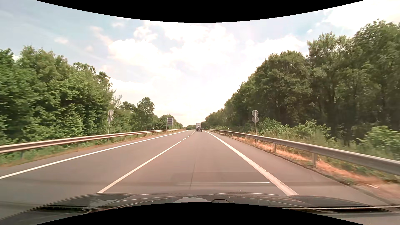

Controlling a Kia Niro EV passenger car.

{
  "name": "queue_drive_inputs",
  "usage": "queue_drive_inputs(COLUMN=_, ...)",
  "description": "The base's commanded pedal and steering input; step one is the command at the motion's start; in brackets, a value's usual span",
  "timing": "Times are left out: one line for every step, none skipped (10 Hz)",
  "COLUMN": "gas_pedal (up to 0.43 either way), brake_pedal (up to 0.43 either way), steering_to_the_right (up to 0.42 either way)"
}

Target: Follow the waypoints while adhering to traffic rules and regulations

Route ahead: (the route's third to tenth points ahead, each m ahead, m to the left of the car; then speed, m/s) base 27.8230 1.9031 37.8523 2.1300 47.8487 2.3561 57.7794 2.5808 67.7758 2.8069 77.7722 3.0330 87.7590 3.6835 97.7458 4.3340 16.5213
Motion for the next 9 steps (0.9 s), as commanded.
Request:
queue_drive_inputs(gas_pedal=0.220, brake_pedal=0.000, steering_to_the_right=-0.003)
queue_drive_inputs(gas_pedal=0.220, brake_pedal=0.000, steering_to_the_right=-0.003)
queue_drive_inputs(gas_pedal=0.220, brake_pedal=0.000, steering_to_the_right=-0.003)
queue_drive_inputs(gas_pedal=0.220, brake_pedal=0.000, steering_to_the_right=-0.003)
queue_drive_inputs(gas_pedal=0.220, brake_pedal=0.000, steering_to_the_right=-0.003)
queue_drive_inputs(gas_pedal=0.220, brake_pedal=0.000, steering_to_the_right=-0.003)
queue_drive_inputs(gas_pedal=0.220, brake_pedal=0.000, steering_to_the_right=-0.003)
queue_drive_inputs(gas_pedal=0.209, brake_pedal=0.000, steering_to_the_right=-0.003)
queue_drive_inputs(gas_pedal=0.209, brake_pedal=0.000, steering_to_the_right=-0.003)
